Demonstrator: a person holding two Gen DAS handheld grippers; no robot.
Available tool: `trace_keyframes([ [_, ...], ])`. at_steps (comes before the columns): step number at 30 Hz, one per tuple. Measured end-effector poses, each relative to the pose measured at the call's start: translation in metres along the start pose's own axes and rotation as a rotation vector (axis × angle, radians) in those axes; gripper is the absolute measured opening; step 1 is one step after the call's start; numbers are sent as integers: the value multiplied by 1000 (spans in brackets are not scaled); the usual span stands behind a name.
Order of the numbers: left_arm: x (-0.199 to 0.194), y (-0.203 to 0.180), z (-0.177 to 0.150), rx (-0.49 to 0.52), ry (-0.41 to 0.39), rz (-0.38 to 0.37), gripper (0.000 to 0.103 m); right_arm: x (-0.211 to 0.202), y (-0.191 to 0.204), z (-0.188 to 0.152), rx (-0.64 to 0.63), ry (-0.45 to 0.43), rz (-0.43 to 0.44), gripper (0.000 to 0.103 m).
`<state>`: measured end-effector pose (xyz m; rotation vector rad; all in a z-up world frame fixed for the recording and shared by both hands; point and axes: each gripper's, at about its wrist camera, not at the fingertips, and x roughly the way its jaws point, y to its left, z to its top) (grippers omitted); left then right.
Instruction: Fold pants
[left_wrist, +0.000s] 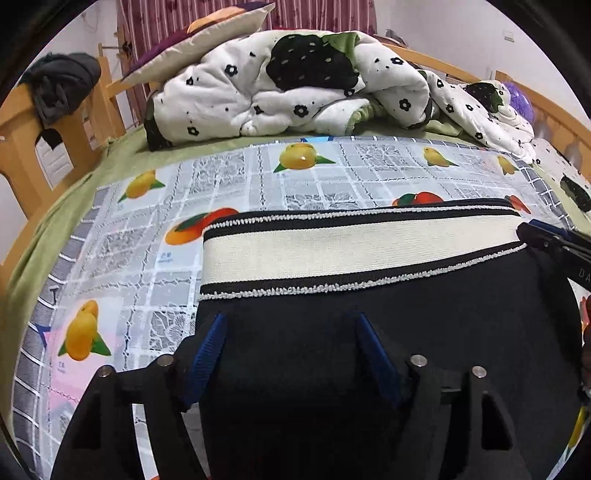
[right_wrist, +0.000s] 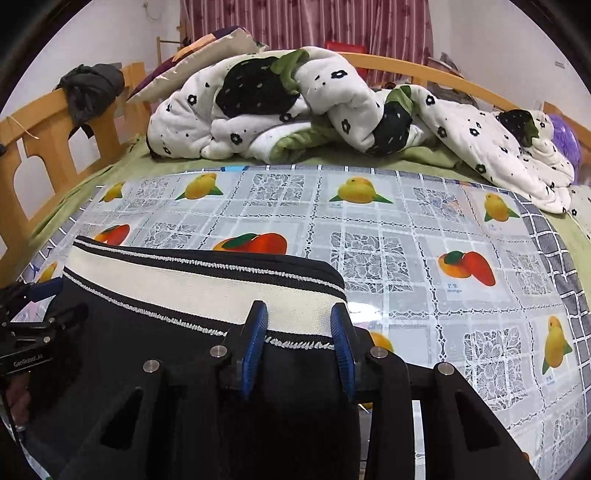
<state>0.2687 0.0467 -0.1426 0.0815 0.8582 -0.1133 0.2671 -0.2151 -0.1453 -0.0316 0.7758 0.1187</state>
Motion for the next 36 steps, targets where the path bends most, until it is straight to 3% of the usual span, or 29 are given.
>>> trace_keyframes([
  [10,5,-1,-5,-9,3,5,82,-1,1,-8,7,-42,-4,36],
  [19,3,-1,-6,-3,-7,18,84,-1,-1,-9,22,-38,5,38],
  [25,-18,8,-1,-55,-127,29,82,-11,-8,3,27,-28,22,43],
  [29,8,7,-2,-56,-5,6,84,0,0,-3,-15,-11,-22,42],
  [36,9,5,-4,-57,-8,13,85,-1,-2,-9,-2,-43,-20,42],
])
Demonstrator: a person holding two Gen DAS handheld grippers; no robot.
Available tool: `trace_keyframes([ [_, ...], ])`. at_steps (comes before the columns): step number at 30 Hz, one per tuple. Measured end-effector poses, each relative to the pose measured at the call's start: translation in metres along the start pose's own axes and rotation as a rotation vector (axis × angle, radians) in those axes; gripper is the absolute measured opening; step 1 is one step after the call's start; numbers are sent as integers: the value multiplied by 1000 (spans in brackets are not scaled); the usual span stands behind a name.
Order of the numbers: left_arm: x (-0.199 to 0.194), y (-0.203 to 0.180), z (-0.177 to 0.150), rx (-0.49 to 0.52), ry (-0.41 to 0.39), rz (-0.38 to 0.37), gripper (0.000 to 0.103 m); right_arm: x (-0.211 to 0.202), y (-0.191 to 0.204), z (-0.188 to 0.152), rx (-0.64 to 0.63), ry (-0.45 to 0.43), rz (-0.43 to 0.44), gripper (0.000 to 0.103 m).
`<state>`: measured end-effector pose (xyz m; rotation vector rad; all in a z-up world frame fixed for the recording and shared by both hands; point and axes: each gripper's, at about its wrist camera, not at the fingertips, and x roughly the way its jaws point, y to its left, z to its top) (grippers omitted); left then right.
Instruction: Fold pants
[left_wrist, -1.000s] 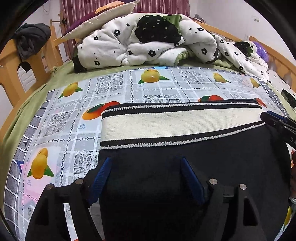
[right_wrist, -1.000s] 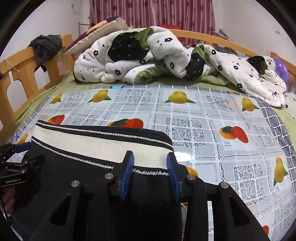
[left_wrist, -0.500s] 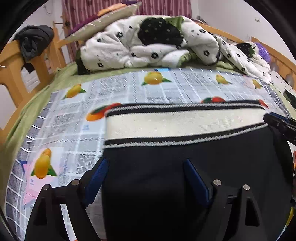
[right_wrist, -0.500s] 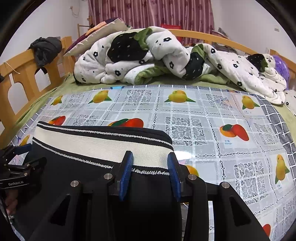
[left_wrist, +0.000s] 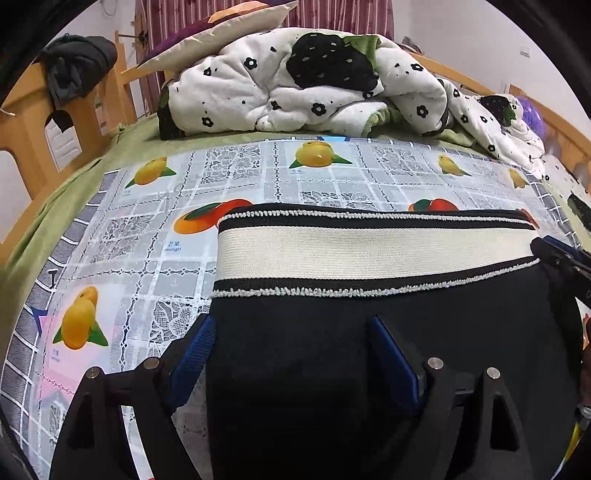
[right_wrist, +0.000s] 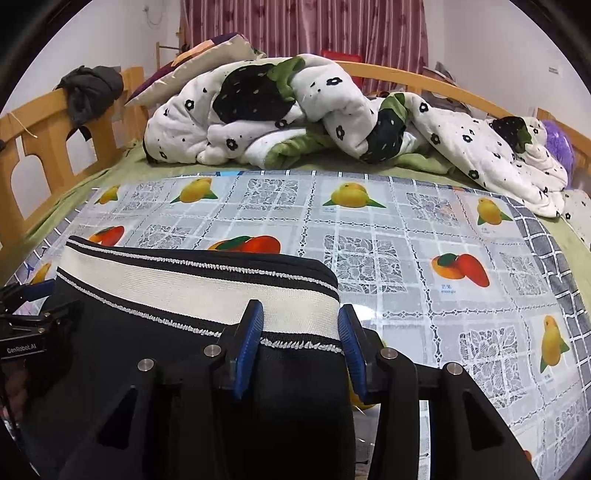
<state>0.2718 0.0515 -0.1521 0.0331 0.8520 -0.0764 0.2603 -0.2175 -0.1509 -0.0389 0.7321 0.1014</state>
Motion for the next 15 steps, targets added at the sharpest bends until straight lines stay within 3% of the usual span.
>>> trace_keyframes([
  [15,3,5,-1,-22,12,-21,90,-1,2,-2,-5,-7,1,42],
])
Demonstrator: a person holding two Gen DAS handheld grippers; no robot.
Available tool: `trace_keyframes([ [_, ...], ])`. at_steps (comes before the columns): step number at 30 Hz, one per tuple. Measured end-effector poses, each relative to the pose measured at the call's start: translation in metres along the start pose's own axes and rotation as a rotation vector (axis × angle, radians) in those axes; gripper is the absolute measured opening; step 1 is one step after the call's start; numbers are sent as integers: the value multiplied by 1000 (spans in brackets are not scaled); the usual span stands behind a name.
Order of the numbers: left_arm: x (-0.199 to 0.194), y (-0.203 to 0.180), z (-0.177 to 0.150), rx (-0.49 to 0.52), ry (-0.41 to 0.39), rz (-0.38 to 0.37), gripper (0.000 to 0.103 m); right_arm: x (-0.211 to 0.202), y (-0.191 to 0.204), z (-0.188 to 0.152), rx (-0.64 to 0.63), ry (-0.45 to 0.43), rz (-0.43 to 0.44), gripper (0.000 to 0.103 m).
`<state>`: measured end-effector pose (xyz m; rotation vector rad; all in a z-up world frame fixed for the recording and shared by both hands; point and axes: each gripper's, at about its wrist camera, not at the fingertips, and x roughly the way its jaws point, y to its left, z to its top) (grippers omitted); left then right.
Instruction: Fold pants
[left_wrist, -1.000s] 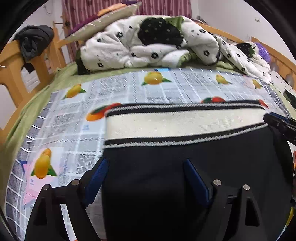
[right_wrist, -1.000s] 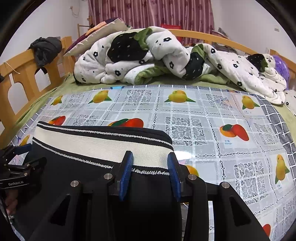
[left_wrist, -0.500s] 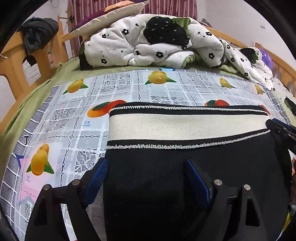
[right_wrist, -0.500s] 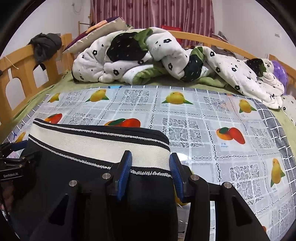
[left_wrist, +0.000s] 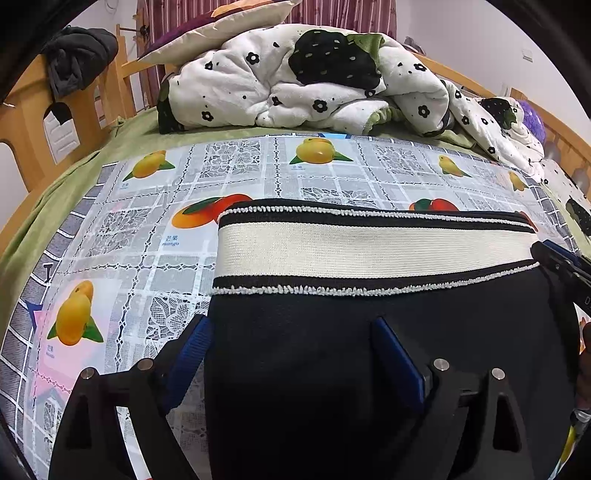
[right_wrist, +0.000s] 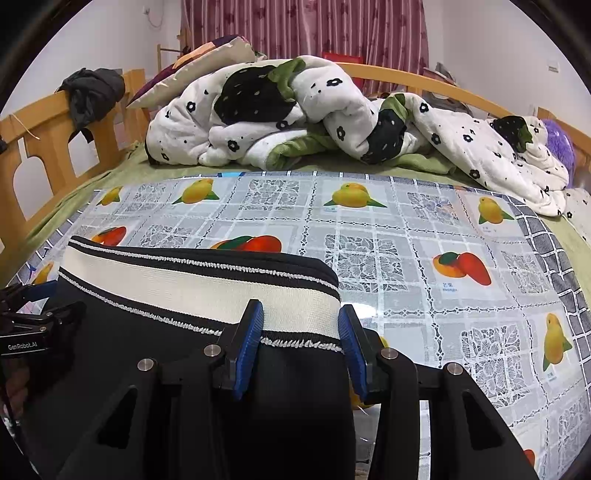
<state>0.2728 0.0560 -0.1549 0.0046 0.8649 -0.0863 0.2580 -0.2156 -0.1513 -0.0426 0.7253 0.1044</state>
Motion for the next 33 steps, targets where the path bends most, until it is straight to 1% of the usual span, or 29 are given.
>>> trace_keyframes([
  [6,1,0,0,-6,5,-9,90,0,0,0,4,2,5,42],
  [11,0,3,-1,-20,20,-9,93,-1,0,1,-6,8,13,42],
  [13,0,5,-3,-35,36,-25,93,-1,-2,2,-15,14,18,42],
  [16,1,12,-7,-73,83,-81,93,-2,-6,4,-7,38,35,43],
  [18,-1,14,-12,-82,102,-103,93,-4,-9,3,10,55,48,44],
  [21,-9,11,-21,-87,125,-104,92,-9,-9,-1,-10,75,54,45],
  [25,-21,14,-36,-130,149,-117,92,-23,-14,-15,-32,123,80,46],
  [28,-36,8,-44,-98,154,-105,90,-45,-22,-30,-23,138,83,46],
  [33,-69,-4,-73,-30,147,-62,90,-68,-27,-49,21,182,75,46],
])
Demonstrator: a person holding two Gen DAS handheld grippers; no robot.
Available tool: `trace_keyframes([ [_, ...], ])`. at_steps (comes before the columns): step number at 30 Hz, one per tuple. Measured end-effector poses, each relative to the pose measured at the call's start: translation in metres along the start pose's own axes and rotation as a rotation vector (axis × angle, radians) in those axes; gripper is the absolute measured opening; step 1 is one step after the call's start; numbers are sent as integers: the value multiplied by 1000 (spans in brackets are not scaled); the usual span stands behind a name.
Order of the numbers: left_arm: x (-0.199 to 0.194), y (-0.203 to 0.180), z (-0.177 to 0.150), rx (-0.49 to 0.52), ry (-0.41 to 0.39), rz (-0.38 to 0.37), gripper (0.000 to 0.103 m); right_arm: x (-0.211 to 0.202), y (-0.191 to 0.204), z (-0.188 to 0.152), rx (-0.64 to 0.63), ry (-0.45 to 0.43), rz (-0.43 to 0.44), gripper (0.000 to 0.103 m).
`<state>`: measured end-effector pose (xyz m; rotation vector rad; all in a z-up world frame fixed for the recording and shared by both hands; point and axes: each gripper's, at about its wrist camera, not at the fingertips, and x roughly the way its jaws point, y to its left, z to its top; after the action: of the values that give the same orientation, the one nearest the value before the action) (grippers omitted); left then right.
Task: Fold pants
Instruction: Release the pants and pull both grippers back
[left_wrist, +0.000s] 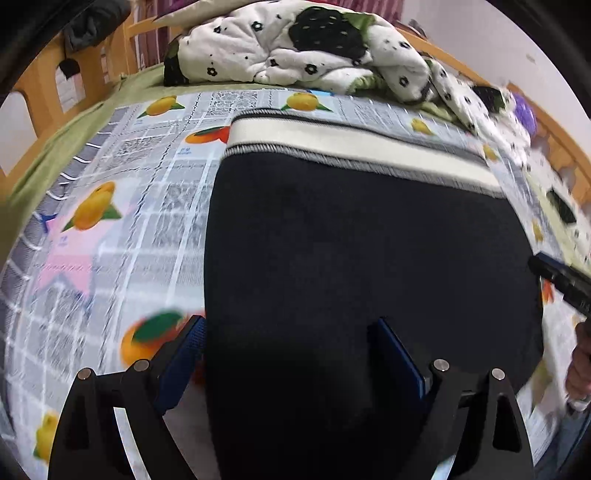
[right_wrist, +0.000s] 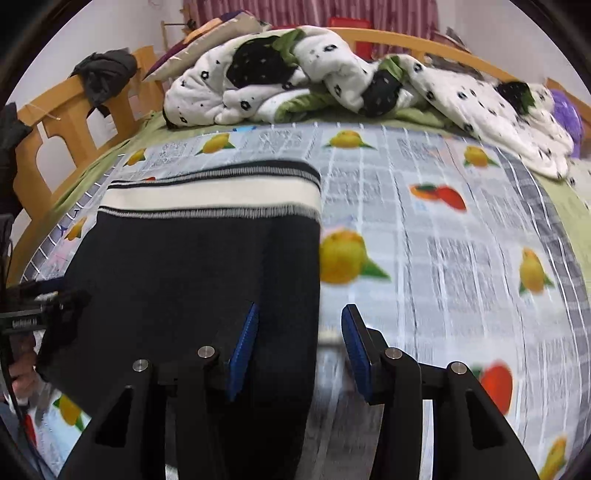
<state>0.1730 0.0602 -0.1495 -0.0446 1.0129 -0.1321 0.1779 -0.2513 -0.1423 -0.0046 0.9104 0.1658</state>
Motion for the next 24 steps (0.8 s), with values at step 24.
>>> trace_keyframes([
  [24,-180,-30,-81,-42,-236,86,88,-145,42,-84,43,-42,-124,47],
])
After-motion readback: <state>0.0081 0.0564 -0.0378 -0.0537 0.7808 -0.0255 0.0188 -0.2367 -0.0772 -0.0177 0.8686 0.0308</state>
